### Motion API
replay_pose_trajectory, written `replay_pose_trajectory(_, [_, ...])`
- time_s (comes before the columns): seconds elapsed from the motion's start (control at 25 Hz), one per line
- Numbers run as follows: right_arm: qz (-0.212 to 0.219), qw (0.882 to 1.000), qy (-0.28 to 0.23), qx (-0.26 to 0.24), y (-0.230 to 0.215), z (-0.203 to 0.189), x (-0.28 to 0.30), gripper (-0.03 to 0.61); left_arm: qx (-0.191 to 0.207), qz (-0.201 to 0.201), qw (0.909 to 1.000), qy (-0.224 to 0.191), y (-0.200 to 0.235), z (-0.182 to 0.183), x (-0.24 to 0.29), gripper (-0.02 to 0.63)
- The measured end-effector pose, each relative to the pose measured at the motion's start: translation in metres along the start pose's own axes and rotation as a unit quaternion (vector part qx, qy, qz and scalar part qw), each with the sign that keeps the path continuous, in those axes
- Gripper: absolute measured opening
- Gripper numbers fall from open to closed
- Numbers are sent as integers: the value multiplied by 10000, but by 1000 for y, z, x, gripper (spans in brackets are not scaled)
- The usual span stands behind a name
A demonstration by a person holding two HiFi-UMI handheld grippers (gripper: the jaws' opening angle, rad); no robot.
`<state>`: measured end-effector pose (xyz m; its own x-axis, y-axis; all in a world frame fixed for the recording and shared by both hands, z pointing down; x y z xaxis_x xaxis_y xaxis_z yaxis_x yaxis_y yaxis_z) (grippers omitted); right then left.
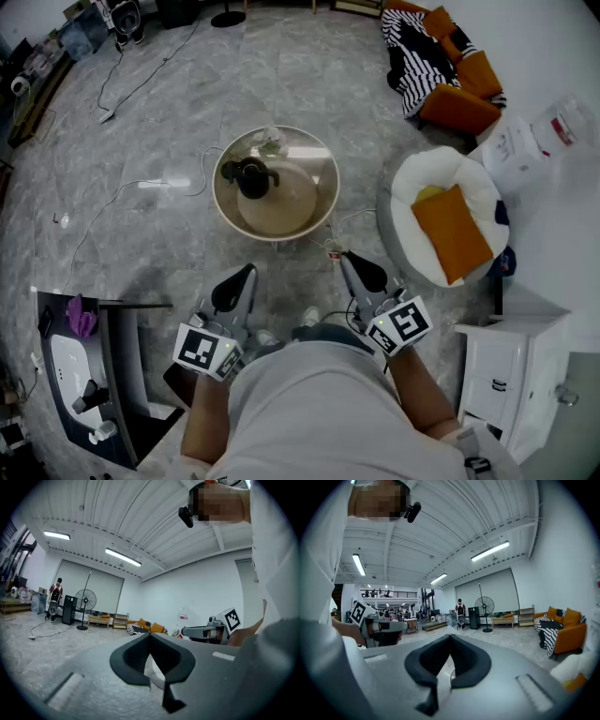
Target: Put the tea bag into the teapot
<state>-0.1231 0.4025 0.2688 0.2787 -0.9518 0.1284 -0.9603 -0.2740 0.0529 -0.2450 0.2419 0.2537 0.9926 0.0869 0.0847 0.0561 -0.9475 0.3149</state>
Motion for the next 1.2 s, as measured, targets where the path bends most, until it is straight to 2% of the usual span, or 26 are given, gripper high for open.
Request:
replay_pose_trajectory(0.52, [-95, 9996, -188, 168, -59, -11, -21, 3, 51, 95, 9998, 173, -21, -11, 52, 6])
replay_pose_trajectory(0.8, [-65, 9995, -155, 260, -95, -19, -23, 3, -70, 266, 9992, 292, -24, -23, 86, 6])
replay_pose_trajectory(1.0, [-93, 9995, 6, 300, -116, -30, -5, 3, -134, 285, 9987, 410, -11, -27, 109, 6])
replay_pose_trajectory(1.2, [-210, 9992, 139, 295, -133, -35, 27, 3, -201, 210, 9985, 467, 23, -24, 135, 6])
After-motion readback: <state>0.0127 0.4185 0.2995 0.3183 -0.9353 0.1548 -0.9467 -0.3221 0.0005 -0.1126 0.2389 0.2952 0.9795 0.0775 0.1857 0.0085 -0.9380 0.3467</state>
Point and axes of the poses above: the fingertips, and each gripper's own axes: x forward along the fingers, y to its left, z out of its top, the point moved 3 cm from there along -x, backward along the fingers, and after that the axes turned 10 degrees about -x, right-handed, at the moved point
